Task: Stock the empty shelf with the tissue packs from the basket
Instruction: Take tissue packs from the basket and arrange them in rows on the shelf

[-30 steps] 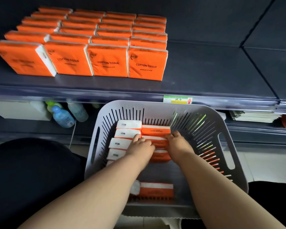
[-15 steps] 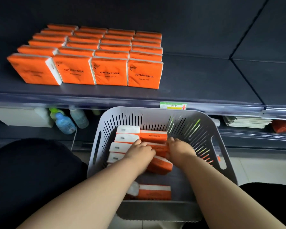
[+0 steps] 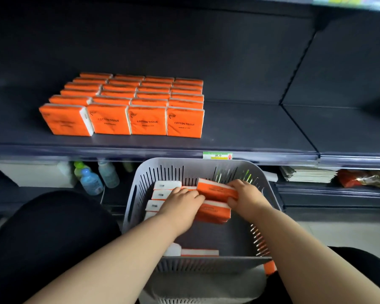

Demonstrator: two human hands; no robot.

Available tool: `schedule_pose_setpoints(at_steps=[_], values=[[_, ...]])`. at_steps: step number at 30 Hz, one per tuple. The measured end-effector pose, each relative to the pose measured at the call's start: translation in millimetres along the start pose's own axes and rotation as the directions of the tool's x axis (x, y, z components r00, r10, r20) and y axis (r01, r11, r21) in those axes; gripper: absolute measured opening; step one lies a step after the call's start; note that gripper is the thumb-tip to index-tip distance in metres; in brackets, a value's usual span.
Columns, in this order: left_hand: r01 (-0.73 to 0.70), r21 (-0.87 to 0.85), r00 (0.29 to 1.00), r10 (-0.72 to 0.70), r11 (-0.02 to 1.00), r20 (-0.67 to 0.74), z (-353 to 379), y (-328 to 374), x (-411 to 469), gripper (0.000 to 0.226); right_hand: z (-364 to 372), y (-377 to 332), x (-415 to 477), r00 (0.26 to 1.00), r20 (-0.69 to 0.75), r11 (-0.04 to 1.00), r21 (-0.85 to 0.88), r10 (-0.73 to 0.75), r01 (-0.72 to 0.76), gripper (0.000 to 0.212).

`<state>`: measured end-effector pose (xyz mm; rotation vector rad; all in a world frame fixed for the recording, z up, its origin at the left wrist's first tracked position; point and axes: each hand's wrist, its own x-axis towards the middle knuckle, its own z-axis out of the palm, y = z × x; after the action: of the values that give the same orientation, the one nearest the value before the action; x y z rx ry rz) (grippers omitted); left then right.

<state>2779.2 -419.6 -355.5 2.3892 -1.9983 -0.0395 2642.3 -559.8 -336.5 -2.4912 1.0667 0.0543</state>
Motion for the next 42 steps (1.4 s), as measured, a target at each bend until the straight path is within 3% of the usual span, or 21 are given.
schedule_pose_setpoints(at_steps=[6,11,17,29,34,38,42], values=[[0.03,-0.019,0.997,-0.031,0.999,-0.07,-22.9,-2.7,-2.7,0.046,-25.5,1.5,-17.6,0.981,-0.191,0.986,0.163,-0.013,0.045,0.043],[0.015,-0.031,0.988,-0.02,0.999,-0.151,-41.9,-3.8,0.9,0.047,-52.3,-1.0,-21.1,0.924,-0.379,0.944,0.32,0.053,0.077,0.029],[0.022,-0.09,0.97,-0.043,0.996,-0.239,-76.0,-8.7,26.0,0.047,-96.2,-3.1,-0.1,0.896,-0.434,0.886,0.447,0.092,0.125,0.028],[-0.036,-0.127,0.924,-0.015,0.991,-0.381,-101.9,-11.7,119.0,0.051,-175.9,13.8,144.5,0.868,-0.492,0.94,0.325,0.071,0.107,0.037],[-0.056,0.013,0.938,0.057,0.998,-0.342,-117.9,-11.7,159.8,0.061,-190.0,15.0,214.9,0.87,-0.49,0.963,0.259,0.06,0.079,0.038],[-0.035,0.084,0.952,0.059,0.996,-0.301,-121.0,-17.7,188.5,0.052,-191.4,10.1,264.5,0.894,-0.444,0.967,0.245,0.053,0.064,0.037],[-0.031,0.153,0.94,0.081,0.988,-0.33,-123.2,-25.4,204.5,0.066,-187.9,0.9,304.7,0.911,-0.411,0.977,0.201,0.012,0.078,0.036]])
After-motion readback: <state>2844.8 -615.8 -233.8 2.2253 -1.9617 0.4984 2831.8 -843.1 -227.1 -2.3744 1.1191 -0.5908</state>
